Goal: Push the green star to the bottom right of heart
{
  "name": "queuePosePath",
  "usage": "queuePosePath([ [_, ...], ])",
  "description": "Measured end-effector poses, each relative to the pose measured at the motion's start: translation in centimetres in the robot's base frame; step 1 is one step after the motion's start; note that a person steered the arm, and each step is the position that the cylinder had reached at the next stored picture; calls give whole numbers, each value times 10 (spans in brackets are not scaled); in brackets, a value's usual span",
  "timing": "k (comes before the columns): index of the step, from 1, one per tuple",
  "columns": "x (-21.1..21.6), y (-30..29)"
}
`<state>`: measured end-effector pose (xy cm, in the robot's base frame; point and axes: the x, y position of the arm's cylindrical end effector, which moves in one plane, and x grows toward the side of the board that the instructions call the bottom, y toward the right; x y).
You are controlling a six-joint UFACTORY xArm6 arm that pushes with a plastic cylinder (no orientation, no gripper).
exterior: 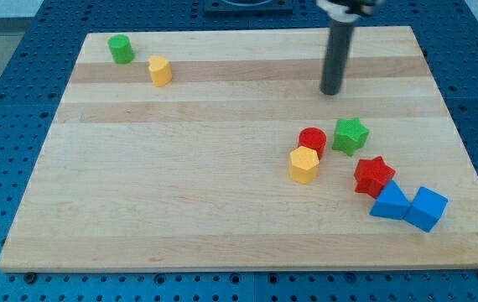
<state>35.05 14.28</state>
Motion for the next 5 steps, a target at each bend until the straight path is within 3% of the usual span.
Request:
queuePosePath([
  [2,72,89],
  [3,132,77],
  [5,124,67],
])
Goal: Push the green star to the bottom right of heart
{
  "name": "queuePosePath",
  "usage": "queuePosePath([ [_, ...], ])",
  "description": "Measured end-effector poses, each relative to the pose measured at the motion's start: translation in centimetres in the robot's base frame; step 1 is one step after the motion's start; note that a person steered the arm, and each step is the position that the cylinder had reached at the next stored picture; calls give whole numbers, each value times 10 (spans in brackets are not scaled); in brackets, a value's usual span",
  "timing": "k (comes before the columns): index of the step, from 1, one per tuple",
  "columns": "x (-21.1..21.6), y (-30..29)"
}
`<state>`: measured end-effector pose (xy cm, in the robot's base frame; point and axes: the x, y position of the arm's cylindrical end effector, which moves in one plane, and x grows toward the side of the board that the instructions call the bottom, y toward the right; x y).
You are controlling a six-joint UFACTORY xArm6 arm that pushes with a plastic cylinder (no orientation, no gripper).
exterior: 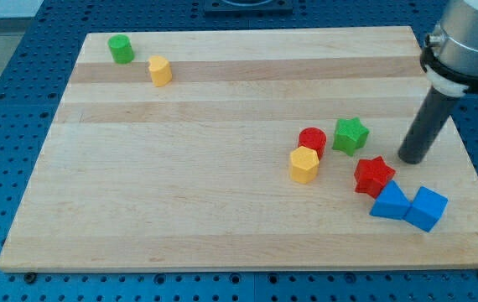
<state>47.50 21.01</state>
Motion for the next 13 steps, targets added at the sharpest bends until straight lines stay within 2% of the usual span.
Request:
queuePosePath([
  [6,-57,-190],
  [7,-66,-193],
  [8,-37,-135],
  [10,-32,-122],
  [11,-86,-145],
  [12,-99,-164],
  [13,-92,-190],
])
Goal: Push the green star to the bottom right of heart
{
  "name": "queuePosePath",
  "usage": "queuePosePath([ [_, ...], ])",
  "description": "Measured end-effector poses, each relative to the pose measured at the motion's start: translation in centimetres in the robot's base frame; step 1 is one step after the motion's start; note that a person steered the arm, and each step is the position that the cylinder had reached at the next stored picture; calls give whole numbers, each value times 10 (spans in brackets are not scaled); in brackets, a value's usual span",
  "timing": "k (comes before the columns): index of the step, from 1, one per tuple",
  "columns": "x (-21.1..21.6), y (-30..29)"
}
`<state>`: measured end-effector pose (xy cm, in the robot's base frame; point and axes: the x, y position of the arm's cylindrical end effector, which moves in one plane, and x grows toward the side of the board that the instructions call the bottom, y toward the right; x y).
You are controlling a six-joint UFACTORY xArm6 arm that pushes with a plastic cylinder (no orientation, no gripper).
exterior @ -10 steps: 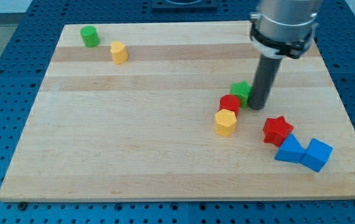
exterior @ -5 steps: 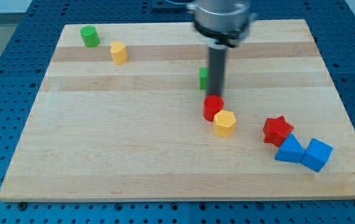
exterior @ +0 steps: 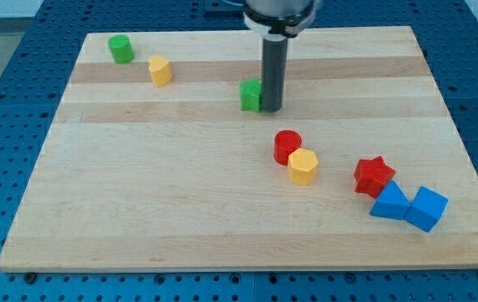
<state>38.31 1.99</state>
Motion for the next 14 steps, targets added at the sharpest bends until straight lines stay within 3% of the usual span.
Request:
queuePosePath([
  [2,3,-45],
  [3,3,17],
  [4,-46,24],
  [5,-58,15],
  [9,-30,-55],
  [10,-32,-45],
  [11,-6,-23],
  [14,17,-24],
])
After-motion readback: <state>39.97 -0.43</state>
